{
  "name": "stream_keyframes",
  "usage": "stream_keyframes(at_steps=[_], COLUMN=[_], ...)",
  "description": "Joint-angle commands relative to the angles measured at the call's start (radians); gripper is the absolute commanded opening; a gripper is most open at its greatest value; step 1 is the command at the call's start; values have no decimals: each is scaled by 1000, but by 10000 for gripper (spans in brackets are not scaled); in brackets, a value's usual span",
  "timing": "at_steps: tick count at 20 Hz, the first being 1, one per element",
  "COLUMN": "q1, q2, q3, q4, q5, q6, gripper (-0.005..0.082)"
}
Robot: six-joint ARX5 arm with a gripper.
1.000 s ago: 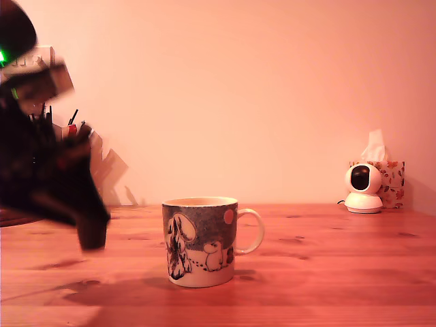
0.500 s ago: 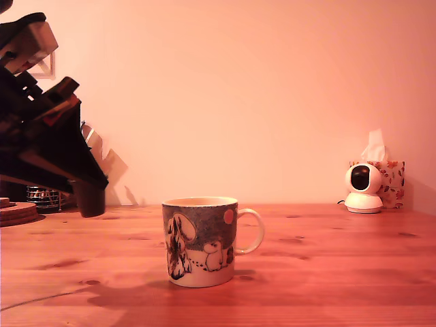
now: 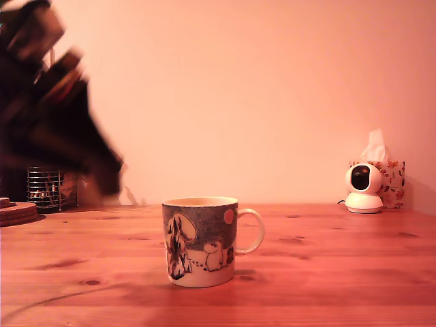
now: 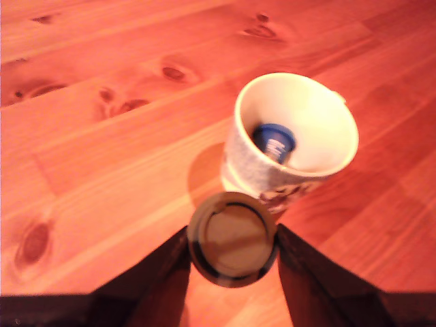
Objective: Pick up the coffee capsules on the table and drop them inside the coffee cup
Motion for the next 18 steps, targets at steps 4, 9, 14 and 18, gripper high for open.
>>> stream_keyframes(at_steps=[4, 9, 14, 18], q1=[-44, -101, -143, -168], q2=[85, 191, 292, 354], q3=[72, 159, 226, 261], q4=[-3, -6, -7, -6], q5=[20, 20, 20, 19], q6=[5, 16, 31, 32], gripper=[298, 298, 298, 298])
